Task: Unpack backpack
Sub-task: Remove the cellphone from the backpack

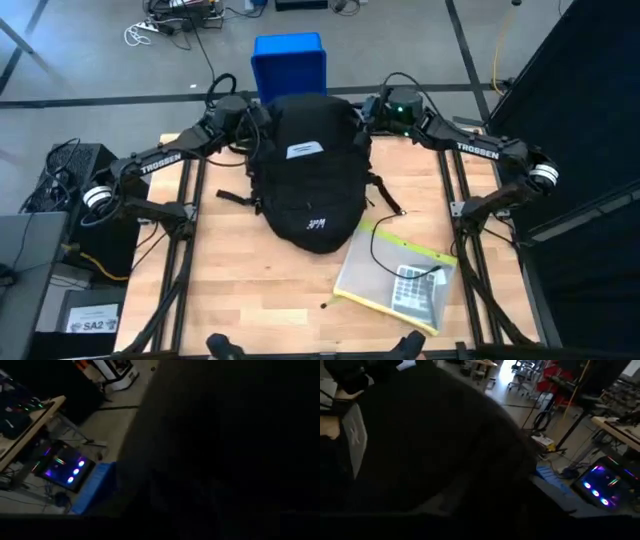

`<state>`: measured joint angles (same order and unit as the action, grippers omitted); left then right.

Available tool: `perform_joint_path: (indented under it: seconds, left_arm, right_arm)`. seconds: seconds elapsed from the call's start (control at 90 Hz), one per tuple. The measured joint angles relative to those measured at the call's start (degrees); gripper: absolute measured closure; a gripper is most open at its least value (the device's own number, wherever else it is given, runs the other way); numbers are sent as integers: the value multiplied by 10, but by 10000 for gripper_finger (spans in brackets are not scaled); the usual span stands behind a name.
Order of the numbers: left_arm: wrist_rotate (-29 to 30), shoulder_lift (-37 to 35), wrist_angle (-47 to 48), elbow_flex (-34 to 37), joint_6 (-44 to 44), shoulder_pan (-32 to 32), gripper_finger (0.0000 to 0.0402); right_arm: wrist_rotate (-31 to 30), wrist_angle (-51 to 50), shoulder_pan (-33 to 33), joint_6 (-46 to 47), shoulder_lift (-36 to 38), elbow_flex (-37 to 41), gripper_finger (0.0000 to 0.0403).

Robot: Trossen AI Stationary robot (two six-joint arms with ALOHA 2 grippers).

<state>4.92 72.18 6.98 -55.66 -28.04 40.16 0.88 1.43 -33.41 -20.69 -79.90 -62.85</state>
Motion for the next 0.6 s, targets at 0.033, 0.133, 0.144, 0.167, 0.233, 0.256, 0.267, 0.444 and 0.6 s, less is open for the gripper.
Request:
perform_joint_path:
  seconds: [0.033, 0.133, 0.144, 0.167, 0.233, 0.256, 0.267, 0.444, 0.6]
  left_arm:
    - [2, 0, 0, -1, 0, 0, 199]
    - [9, -1, 2, -1, -1, 0, 186]
    - [10, -1, 3, -1, -1, 0, 185]
    - [10, -2, 5, -1, -2, 0, 184]
    - [10, -5, 8, -1, -9, 0, 184]
    - [10, -6, 6, -1, -16, 0, 183]
    - [9, -7, 5, -1, -20, 0, 184]
    - [-109, -19, 6, -1, -35, -40, 184]
    - [-211, -20, 19, 4, -33, -131, 184]
  right_arm:
    - [0, -2, 0, 0, 0, 0, 233]
    - [0, -22, 0, -1, 1, 0, 211]
    - [0, -24, 0, -2, 1, 0, 208]
    - [0, -30, 0, -3, 1, 0, 204]
    - [0, -35, 0, -8, 1, 0, 192]
    - [-2, -36, 0, -9, 1, 0, 189]
    - [-4, -35, 0, -9, 1, 0, 187]
    - [-25, -35, 8, -19, 4, 0, 175]
    - [-22, -38, 34, -26, 4, 0, 184]
